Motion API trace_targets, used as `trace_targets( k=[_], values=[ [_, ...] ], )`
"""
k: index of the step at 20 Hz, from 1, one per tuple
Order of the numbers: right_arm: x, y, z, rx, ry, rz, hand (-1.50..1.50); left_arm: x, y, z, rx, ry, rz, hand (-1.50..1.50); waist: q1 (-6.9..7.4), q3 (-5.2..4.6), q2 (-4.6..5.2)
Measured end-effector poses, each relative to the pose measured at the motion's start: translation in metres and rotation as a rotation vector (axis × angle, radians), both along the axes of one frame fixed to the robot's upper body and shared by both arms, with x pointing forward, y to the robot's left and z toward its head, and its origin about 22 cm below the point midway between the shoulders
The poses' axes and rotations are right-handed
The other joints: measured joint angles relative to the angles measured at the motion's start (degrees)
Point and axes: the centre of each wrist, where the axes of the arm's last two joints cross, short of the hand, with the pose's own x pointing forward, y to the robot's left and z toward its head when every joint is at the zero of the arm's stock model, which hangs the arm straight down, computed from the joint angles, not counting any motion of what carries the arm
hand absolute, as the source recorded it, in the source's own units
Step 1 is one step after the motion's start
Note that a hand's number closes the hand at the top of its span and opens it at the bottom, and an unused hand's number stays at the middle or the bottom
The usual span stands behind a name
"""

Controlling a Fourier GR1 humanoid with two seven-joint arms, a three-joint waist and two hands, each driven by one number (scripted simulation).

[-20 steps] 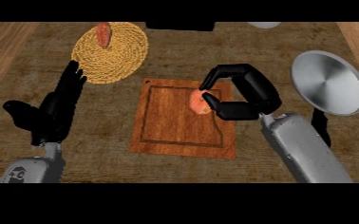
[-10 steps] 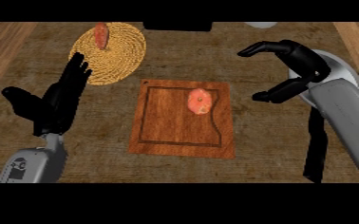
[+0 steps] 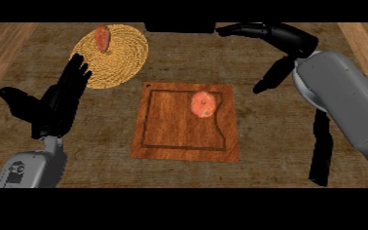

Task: Pick the squash from the cutting board and place it in the pan

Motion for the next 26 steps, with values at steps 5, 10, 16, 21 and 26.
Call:
trace_targets(
  k=[5, 10, 16, 21, 26],
  values=[
    [0.007, 0.04, 0.013, -0.191, -0.076, 0.054, -1.5, 0.001, 0.0, -0.005, -0.002, -0.001, 0.007, 0.0, -0.45, -0.05, -0.13],
    [0.005, 0.072, 0.012, -0.427, -0.092, 0.113, -1.5, -0.001, 0.0, -0.003, -0.004, 0.007, 0.014, 0.0, -0.74, -0.06, -0.37],
    [-0.001, 0.083, -0.005, -0.668, -0.092, 0.166, -1.5, -0.007, 0.008, -0.001, 0.0, 0.011, 0.021, 0.0, -1.24, -0.04, -0.44],
    [-0.017, 0.104, -0.009, -0.747, -0.155, 0.194, -1.5, -0.007, 0.008, -0.003, -0.001, 0.016, 0.026, 0.0, -1.94, -0.04, -0.61],
    [-0.032, 0.106, -0.008, -0.81, -0.263, 0.165, -1.5, -0.009, 0.013, 0.001, 0.002, 0.018, 0.033, 0.0, -2.18, -0.03, -0.66]
  ],
)
